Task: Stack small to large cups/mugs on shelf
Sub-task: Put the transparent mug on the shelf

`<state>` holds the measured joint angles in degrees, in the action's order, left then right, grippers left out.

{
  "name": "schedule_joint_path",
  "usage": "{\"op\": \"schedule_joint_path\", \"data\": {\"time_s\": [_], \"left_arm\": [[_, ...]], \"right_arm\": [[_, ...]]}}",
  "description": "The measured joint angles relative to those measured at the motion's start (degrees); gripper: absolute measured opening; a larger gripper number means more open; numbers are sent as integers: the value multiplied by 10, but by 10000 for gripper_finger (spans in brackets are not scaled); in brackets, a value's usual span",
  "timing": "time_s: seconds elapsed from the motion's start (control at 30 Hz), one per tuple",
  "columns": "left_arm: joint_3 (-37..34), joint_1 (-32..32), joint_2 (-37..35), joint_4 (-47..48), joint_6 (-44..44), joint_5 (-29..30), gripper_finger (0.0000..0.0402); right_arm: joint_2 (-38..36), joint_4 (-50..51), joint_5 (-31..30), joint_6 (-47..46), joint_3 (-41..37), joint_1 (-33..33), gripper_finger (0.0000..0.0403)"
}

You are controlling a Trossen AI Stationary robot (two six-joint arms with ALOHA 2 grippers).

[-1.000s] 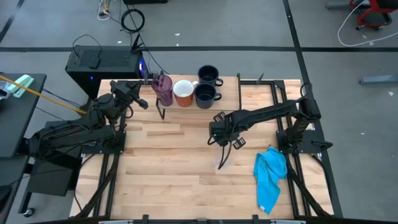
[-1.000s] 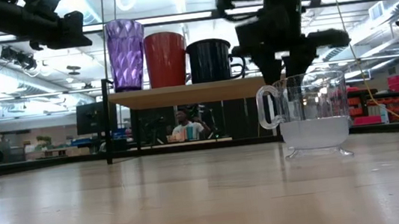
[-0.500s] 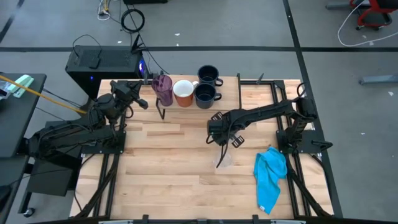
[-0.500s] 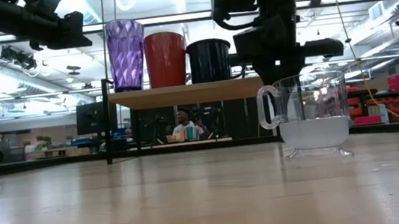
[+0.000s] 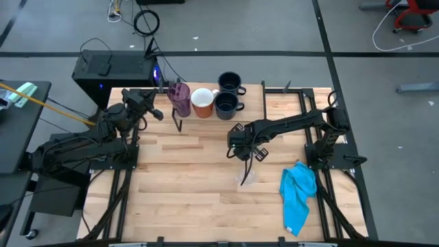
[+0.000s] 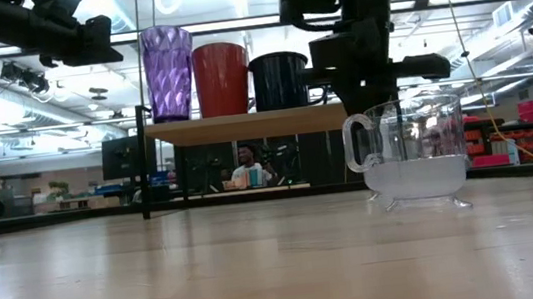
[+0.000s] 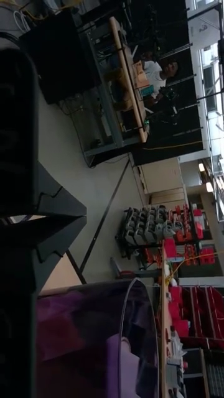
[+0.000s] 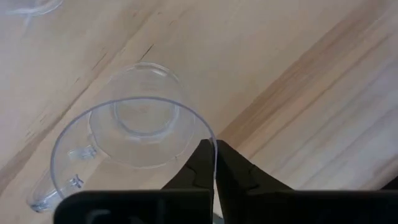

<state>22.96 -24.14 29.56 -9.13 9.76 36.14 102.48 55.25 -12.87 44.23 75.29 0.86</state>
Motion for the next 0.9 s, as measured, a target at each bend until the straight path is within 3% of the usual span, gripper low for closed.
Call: {"op": "schedule_joint_path", "data": {"time_s": [0.2,0.37,0.9], "left_arm": [[0,0,0,0,0,0,15],[0,0,0,0,0,0,23],[0,0,0,0,0,0,18]], "right_arm": [[0,-21,-4,138,0,9,5],[0,-37,-49,264,0,27,19],[-8,-50,-35,182,4,15,117]]}}
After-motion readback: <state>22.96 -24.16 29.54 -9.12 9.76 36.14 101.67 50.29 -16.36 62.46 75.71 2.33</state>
